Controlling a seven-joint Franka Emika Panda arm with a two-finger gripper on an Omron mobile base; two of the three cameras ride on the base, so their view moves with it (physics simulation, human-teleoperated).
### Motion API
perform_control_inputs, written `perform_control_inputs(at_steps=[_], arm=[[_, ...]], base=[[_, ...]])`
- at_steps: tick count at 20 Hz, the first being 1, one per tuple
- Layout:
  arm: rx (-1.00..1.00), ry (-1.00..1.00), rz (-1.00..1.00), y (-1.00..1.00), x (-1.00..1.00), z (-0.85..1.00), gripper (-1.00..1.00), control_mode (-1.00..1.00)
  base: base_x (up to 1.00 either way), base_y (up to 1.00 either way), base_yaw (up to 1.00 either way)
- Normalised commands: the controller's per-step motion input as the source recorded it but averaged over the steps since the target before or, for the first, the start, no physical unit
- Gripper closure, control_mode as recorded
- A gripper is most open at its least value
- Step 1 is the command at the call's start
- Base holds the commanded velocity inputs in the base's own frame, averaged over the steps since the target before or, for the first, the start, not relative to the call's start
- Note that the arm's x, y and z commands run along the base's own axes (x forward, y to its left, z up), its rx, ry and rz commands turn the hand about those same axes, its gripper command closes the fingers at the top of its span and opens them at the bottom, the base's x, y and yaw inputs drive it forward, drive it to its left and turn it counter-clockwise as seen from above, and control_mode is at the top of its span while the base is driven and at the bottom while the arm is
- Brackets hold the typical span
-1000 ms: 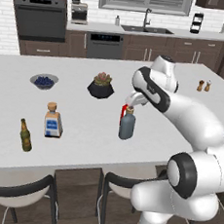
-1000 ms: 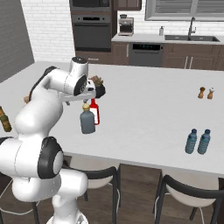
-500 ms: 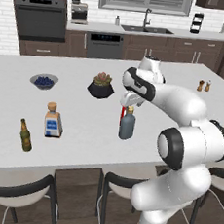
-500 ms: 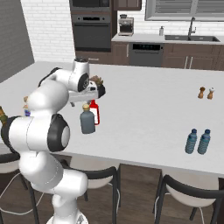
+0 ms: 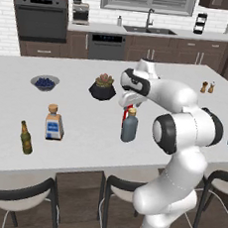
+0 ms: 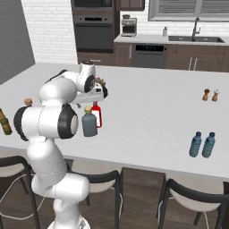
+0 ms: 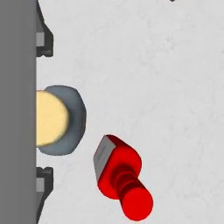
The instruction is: Move the plastic bottles in the middle to the plastics group, and the glass bottles in the middle to the glass group.
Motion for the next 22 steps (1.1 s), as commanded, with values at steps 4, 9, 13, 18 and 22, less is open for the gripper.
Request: perform_control_inputs(at_steps=[4, 9, 13, 18, 22], arm=[[-0.05, 0.02, 0.00, 0.03, 0.21, -0.29, -1.00, -1.00], [-0.04, 0.00, 0.00, 0.00, -0.06, -0.09, -1.00, -1.00], [-0.01, 0.00, 0.00, 0.00, -0.15, -0.02, -1.00, -1.00], [-0.02, 0.00, -0.02, -0.12, -0.04, -0.10, -1.00, -1.00], [-0.02, 0.00, 0.00, -0.04, 0.15, -0.16, -1.00, -1.00]], base=[[0.00, 0.00, 0.00], [0.00, 0.00, 0.00], [0.00, 0.00, 0.00], [0.00, 0.00, 0.00], [0.00, 0.00, 0.00]])
